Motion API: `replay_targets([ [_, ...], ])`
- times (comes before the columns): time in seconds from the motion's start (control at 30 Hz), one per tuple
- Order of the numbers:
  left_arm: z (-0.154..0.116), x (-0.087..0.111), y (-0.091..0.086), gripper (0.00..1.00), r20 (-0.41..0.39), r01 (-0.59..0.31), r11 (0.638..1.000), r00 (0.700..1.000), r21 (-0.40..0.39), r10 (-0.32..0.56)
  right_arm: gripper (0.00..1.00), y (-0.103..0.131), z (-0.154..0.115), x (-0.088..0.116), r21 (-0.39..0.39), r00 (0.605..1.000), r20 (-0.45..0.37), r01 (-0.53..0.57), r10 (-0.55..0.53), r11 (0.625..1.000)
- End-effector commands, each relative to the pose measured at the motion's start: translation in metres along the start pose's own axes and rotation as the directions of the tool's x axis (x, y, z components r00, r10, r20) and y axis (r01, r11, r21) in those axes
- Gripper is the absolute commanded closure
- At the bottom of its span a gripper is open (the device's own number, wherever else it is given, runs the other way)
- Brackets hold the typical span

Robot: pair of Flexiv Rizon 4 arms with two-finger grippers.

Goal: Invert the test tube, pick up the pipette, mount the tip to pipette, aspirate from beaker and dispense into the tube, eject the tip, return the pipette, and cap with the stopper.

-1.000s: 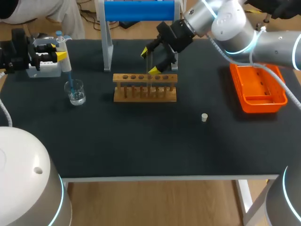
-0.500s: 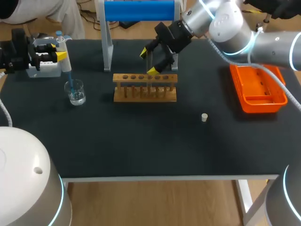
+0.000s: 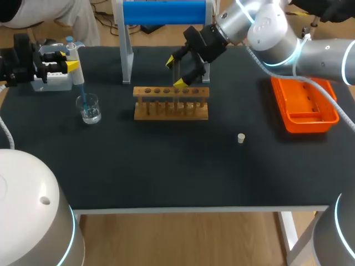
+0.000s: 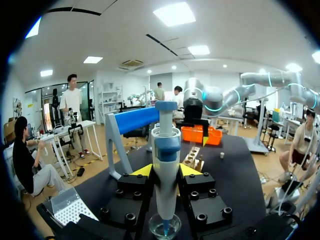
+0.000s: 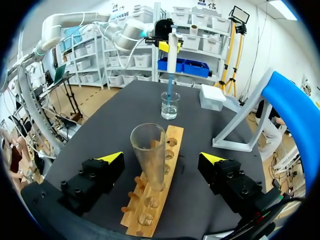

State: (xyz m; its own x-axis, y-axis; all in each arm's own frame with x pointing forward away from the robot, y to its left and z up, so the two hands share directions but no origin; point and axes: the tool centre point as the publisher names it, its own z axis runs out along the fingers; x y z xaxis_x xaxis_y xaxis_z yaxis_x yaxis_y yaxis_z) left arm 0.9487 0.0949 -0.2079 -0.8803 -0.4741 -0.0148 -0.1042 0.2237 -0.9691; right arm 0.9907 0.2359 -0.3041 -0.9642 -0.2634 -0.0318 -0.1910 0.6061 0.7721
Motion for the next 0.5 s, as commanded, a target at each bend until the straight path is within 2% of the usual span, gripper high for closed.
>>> replay_targets([
  [0.03,-0.0004,0.0004,-0.0008,1.0,0.001,0.001,1.0,1.0,-0.002,-0.001,0.0,0.0008,-0.0016,0.0003,0.006,1.0,-0.004,0.0,0.0,1.0],
  [0.5,-0.0004,0.0004,-0.0008,1.0,0.001,0.001,1.0,1.0,-0.002,-0.001,0.0,-0.0006,-0.0015,0.0016,0.007,1.0,0.003,-0.007,0.007,1.0],
])
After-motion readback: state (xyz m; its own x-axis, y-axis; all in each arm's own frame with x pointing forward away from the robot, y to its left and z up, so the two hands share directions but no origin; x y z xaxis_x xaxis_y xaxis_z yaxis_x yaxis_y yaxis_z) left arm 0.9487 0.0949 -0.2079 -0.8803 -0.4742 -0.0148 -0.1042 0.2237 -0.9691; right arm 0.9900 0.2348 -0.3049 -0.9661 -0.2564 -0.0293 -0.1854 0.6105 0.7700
